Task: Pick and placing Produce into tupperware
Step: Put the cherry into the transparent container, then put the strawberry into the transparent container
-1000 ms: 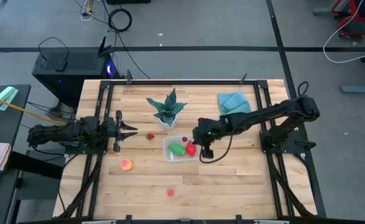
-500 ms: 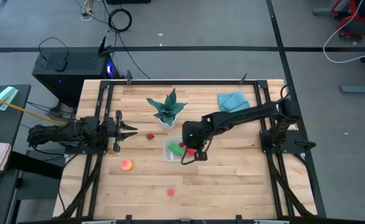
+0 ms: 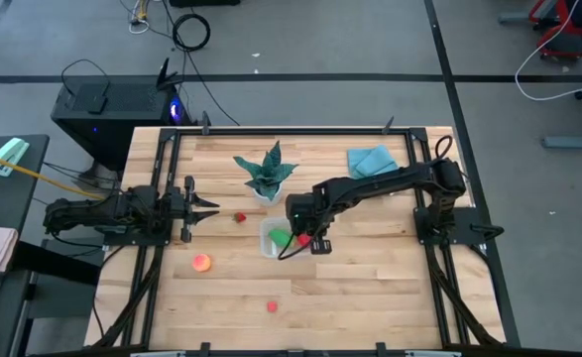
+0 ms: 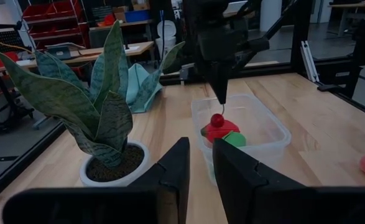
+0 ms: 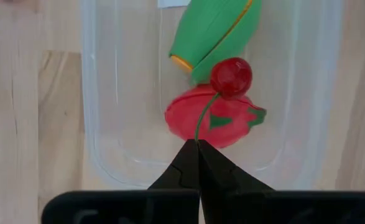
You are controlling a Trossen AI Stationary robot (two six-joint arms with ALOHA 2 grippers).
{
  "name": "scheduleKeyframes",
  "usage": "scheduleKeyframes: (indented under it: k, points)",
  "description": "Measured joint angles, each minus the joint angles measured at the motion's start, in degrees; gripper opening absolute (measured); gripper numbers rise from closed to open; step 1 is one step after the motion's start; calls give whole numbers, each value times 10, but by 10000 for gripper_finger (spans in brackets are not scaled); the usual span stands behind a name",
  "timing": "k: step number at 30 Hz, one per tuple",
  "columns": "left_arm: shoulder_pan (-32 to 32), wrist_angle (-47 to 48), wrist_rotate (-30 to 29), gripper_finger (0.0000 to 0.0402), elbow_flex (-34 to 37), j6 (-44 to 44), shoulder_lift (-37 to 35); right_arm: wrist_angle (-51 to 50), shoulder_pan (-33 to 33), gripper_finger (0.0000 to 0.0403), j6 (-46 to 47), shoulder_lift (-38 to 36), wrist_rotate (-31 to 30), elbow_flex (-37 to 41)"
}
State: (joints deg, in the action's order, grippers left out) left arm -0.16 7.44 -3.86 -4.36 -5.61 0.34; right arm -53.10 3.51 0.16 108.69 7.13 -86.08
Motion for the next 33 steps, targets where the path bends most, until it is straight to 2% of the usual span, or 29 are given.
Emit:
scheduleKeyframes:
  k: [8,16,29,33]
  points:
    - [0,0,0,84,0,0,0,22,0,1,-7,-4,-4,0]
    - [0,1,0,76,0,0,0,33,-4,21,-14,-4,-4,0]
    - [0,1,0,81,0,0,0,49,-4,125,-14,-5,-7,0]
    - [0,1,0,78,0,0,0,33,0,144,-13,-12,-13,0]
